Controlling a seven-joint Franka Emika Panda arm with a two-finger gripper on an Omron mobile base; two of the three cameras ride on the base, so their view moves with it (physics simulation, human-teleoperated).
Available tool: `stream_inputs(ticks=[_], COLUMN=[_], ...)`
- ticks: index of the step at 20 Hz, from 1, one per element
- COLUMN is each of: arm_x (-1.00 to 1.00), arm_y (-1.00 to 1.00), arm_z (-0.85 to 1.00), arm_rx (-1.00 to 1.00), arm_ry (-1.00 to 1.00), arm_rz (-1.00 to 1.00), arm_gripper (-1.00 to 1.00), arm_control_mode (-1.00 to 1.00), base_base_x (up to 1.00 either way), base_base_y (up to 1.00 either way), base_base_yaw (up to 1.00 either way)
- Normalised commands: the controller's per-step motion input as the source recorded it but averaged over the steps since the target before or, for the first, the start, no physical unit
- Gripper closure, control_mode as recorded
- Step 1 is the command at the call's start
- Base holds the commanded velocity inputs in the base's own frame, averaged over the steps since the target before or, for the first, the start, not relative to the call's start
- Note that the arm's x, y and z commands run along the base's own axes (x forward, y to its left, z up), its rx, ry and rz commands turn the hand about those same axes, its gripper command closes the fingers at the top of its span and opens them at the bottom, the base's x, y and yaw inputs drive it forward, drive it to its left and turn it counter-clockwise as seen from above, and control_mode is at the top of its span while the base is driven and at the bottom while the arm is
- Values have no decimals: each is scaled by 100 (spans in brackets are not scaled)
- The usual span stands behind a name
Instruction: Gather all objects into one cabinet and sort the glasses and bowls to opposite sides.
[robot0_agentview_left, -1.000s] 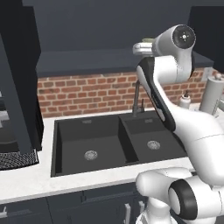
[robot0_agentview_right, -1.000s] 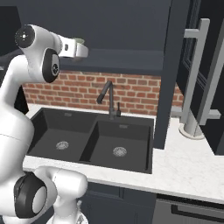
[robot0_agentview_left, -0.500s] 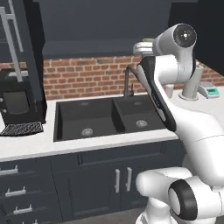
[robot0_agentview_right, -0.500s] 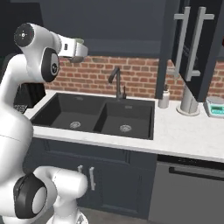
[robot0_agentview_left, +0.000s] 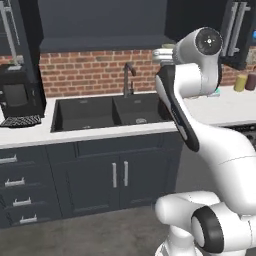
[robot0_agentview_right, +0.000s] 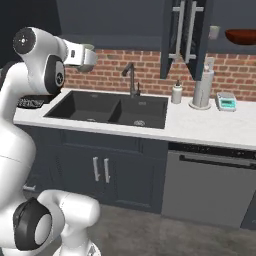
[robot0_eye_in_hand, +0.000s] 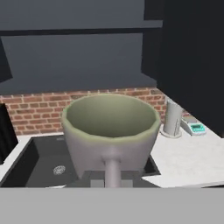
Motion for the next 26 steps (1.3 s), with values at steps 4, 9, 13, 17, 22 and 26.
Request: stream_inputs(ticks=[4, 9, 13, 17, 22, 26], arm_x=[0, 0, 0, 0, 0, 0], arm_y=[0, 0, 0, 0, 0, 0], arm_z=[0, 0, 0, 0, 0, 0], arm_rx=[0, 0, 0, 0, 0, 0], arm_ry=[0, 0, 0, 0, 0, 0], arm_rz=[0, 0, 0, 0, 0, 0], arm_gripper=[100, 100, 100, 100, 100, 100], arm_control_mode=[100, 100, 100, 100, 100, 100], base_base_x=[-63, -31, -36, -47, -15, 67], base_base_y=[-92, -100, -100, -100, -83, -26], base_base_yaw=[0, -1, 0, -1, 0, 1])
